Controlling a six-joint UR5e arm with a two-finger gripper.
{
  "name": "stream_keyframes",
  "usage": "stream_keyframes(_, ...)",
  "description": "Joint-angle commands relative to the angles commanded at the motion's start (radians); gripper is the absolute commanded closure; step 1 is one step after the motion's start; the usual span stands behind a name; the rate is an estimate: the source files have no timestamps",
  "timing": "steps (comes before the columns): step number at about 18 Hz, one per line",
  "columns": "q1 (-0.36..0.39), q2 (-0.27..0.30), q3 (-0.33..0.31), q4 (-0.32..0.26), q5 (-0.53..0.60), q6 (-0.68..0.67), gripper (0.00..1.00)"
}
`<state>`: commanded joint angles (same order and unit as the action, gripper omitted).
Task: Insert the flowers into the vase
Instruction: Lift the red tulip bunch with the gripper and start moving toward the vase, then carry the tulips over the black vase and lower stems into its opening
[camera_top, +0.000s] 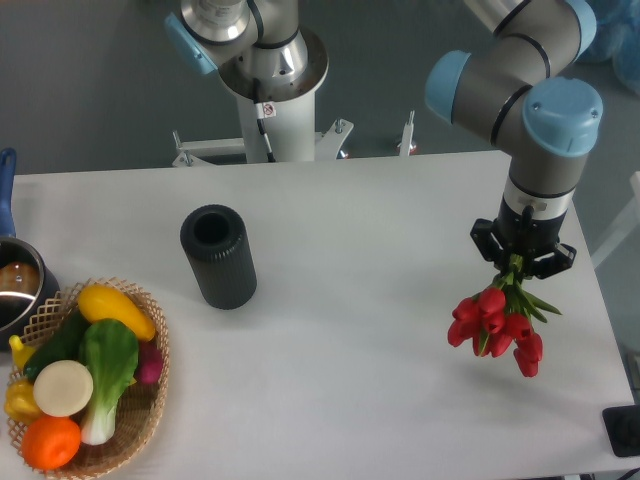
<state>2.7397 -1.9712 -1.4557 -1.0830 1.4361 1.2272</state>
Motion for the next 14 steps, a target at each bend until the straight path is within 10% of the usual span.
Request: stream_keyframes(14, 0.031, 0.276, -0.216, 0.083, -0.796, -0.109, 1.00)
